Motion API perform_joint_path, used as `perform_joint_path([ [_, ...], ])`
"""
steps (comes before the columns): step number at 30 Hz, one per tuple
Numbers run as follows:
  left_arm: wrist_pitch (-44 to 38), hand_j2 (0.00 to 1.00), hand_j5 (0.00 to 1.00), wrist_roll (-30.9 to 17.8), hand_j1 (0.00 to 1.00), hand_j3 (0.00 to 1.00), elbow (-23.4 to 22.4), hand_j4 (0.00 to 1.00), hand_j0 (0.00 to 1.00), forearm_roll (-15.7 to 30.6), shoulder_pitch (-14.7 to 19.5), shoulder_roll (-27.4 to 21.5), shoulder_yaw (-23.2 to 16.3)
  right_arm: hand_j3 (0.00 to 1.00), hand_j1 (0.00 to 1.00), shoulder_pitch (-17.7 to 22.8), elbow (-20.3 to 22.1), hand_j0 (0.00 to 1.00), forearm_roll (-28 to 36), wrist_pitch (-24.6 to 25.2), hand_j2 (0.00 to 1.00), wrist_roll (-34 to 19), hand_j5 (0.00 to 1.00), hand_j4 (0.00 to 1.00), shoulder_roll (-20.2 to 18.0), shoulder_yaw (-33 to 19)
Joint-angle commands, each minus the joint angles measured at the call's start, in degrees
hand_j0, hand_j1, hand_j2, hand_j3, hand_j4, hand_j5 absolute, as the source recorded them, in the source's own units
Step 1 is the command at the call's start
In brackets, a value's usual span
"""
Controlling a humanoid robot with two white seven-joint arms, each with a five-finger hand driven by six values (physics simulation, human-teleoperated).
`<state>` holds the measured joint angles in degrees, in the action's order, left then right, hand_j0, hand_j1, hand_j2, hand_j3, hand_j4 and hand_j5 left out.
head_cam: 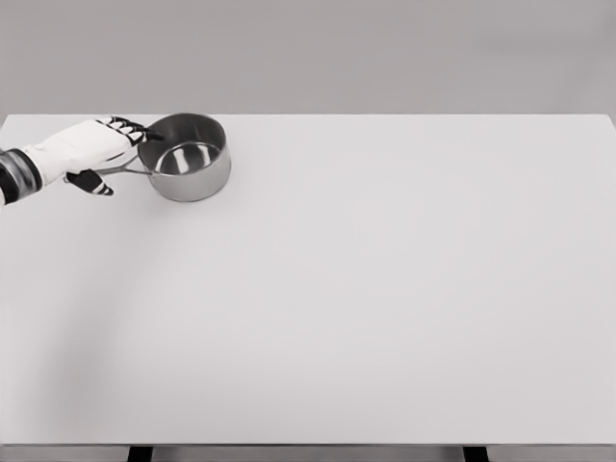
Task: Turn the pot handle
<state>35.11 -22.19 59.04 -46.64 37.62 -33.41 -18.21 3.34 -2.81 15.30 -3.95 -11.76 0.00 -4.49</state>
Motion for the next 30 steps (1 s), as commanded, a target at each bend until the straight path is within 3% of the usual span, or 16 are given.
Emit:
perform_joint_path([
  [1,-0.11,1.00,1.00,0.04,1.00,1.00,0.02,1.00,1.00,0.33,0.00,-0.07,0.63,1.00,1.00,0.00,0.00,1.00,-0.01,0.00,1.00,-0.01,1.00,1.00,0.00,0.00],
  [30,-0.11,1.00,1.00,0.13,1.00,1.00,-1.12,1.00,1.00,0.33,0.09,-0.69,4.05,1.00,1.00,0.00,0.00,1.00,-0.01,0.00,1.00,-0.01,1.00,1.00,0.00,0.00],
])
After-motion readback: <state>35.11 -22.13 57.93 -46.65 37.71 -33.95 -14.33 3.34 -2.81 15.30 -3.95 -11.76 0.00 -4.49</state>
